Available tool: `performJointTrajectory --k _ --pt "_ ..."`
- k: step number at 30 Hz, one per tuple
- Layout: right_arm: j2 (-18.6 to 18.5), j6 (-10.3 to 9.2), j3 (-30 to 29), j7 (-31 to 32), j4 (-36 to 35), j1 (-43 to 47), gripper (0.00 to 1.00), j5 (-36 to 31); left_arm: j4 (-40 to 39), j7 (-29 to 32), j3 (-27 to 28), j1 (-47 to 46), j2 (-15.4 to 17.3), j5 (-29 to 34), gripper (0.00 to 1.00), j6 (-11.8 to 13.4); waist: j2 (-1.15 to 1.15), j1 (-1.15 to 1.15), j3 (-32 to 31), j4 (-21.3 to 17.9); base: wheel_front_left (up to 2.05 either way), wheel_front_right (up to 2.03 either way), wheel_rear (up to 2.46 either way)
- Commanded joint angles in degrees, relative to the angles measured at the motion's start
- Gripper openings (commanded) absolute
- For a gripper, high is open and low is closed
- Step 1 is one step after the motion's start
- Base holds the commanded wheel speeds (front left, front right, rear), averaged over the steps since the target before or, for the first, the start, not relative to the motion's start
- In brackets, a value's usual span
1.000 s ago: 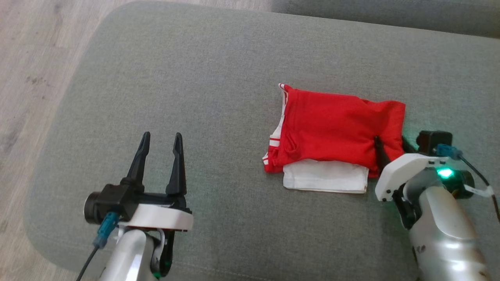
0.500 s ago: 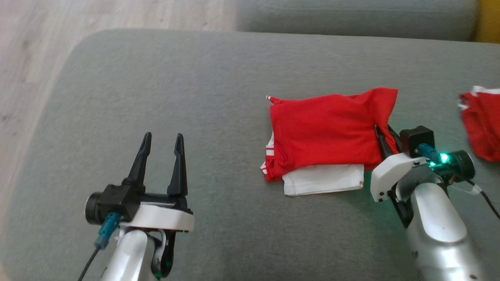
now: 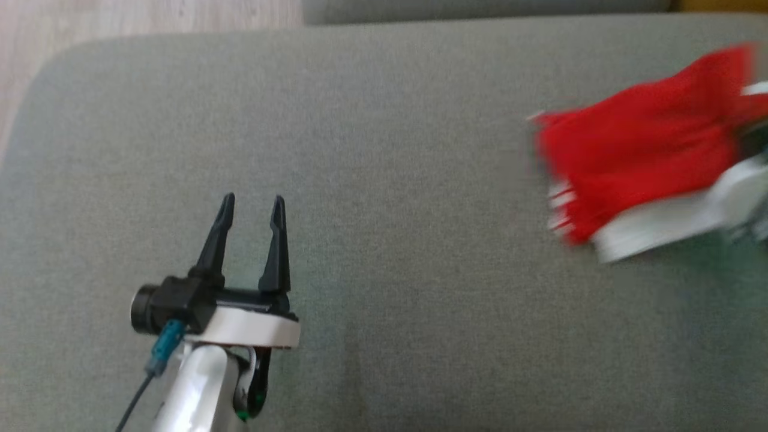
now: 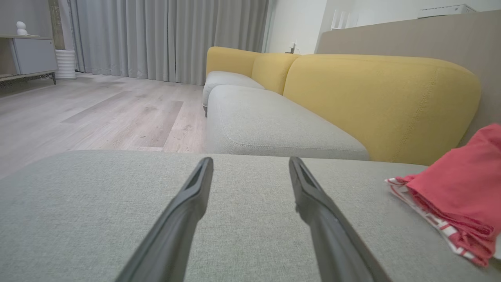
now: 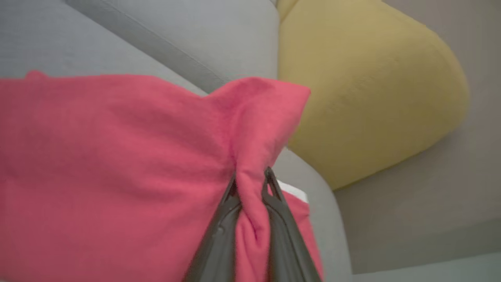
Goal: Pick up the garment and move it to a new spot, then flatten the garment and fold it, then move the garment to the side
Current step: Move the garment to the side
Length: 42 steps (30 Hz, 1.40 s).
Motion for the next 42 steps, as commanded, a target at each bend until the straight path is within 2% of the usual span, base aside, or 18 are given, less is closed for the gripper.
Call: performJointTrajectory --k 1,5,10,15,23,24,25,26,34,40,41,42 --pt "-2.23 0.37 -0.23 0.09 -1.61 -2.11 0.0 -0.18 -2.0 -0.55 1.74 -2.79 0.2 -0.11 1.0 -0.08 0.0 -0.01 1.69 -0.01 0.0 0.0 0.0" --pt "-5.99 0.37 -6.28 2.09 0.66 -4.98 0.0 0.15 -1.72 -0.55 1.74 -3.54 0.2 -0.56 1.0 -0.4 0.0 -0.01 3.95 0.57 0.0 0.0 0.0" --pt "-7.84 0.37 -12.29 4.66 2.37 -6.07 0.0 -1.67 -1.92 -0.55 1.54 -4.04 0.2 -1.29 1.0 -0.53 0.0 -0.01 5.64 1.27 0.0 0.0 0.0" --pt "-6.29 0.37 -17.12 4.65 2.11 -5.93 0.0 -1.44 -1.88 -0.55 2.36 -4.19 0.2 -0.78 1.0 -0.89 0.0 -0.01 6.47 1.32 0.0 0.0 0.0" --pt "-3.47 0.37 -19.79 5.02 0.01 -4.88 0.0 -2.58 -1.56 -0.55 3.05 -3.77 0.2 -0.25 1.0 -1.32 0.0 -0.01 6.02 0.92 0.0 0.0 0.0" --pt "-3.11 0.37 -20.13 5.07 -0.32 -4.73 0.35 -2.79 -1.51 -0.55 3.03 -3.68 0.2 -0.24 1.0 -1.33 0.0 -0.01 5.84 0.85 0.0 0.0 0.0" --pt "-2.69 0.37 -20.58 5.12 -0.67 -4.62 0.53 -2.98 -1.44 -0.55 3.05 -3.61 0.2 -0.22 1.0 -1.33 0.0 -0.01 5.64 0.77 0.0 0.0 0.0" --pt "-2.24 0.37 -21.19 5.14 -1.07 -4.53 1.0 -3.18 -1.36 -0.55 3.08 -3.54 0.2 -0.21 1.0 -1.33 0.0 -0.01 5.42 0.7 0.0 0.0 0.0" --pt "2.65 0.37 -22.01 2.96 -4.62 -2.87 1.0 -3.3 -0.72 -0.55 3.32 -1.92 0.2 -0.38 1.0 -1.1 0.0 -0.01 0.34 0.57 0.0 0.0 0.0" --pt "10.85 0.37 -17.81 -0.82 -10.09 -2.12 1.0 0.92 -1.16 -0.55 3.9 0.1 0.2 -0.24 1.0 -0.52 0.0 -0.01 -5.21 0.63 0.0 0.0 0.0" --pt "10.85 0.37 -17.81 -0.82 -10.09 -2.12 1.0 0.92 -1.16 -0.55 3.9 0.1 0.2 -0.24 1.0 -0.52 0.0 -0.01 -5.21 0.63 0.0 0.0 0.0" --pt "12.56 0.37 -16.61 -1.62 -11.27 -1.76 1.0 2.0 -1.22 -0.55 3.97 0.45 0.2 -0.21 1.0 -0.41 0.0 -0.01 -6.09 0.77 0.0 0.0 0.0"
